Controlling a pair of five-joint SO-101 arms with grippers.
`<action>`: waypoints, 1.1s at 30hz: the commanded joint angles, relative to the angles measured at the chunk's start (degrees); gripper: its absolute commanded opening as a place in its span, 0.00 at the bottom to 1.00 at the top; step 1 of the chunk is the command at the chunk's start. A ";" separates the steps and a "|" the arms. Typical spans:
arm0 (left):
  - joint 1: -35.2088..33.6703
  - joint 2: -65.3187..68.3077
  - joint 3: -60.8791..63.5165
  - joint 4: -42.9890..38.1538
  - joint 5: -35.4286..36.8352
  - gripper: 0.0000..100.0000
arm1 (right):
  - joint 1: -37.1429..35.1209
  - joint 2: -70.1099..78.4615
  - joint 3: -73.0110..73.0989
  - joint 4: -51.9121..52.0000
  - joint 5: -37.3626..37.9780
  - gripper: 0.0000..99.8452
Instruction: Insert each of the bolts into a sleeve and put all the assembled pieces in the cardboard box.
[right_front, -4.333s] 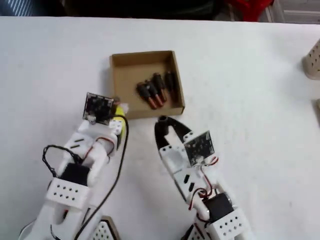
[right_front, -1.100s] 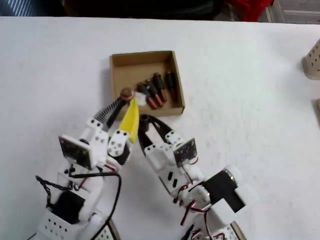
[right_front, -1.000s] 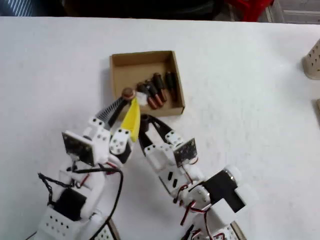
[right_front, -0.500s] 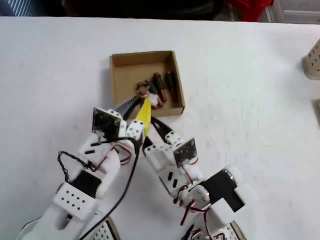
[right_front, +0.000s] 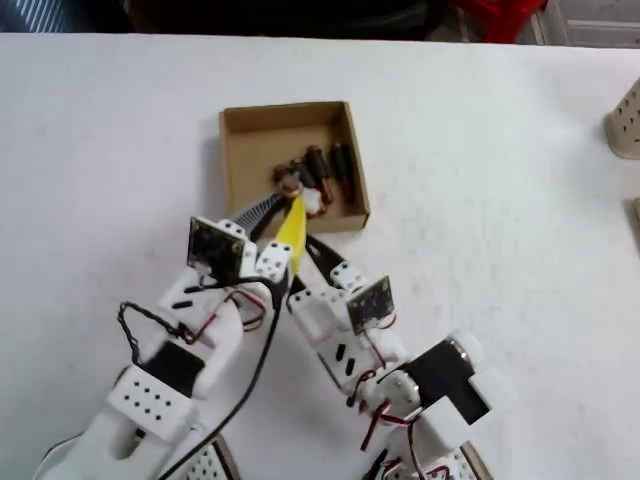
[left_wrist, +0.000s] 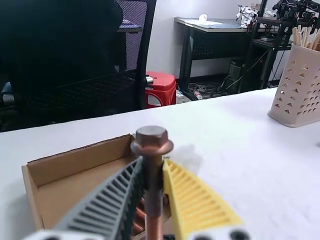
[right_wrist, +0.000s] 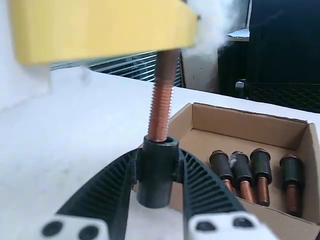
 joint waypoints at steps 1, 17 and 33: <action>1.19 0.40 -3.87 -1.58 0.53 0.02 | 0.75 -0.22 -1.67 -1.10 0.62 0.02; -0.22 0.48 -2.90 -1.67 0.44 0.02 | 0.75 -0.22 -1.67 -1.10 0.62 0.02; -0.48 0.57 -1.41 -4.31 0.44 0.02 | 0.84 -0.22 -1.67 -1.27 0.62 0.02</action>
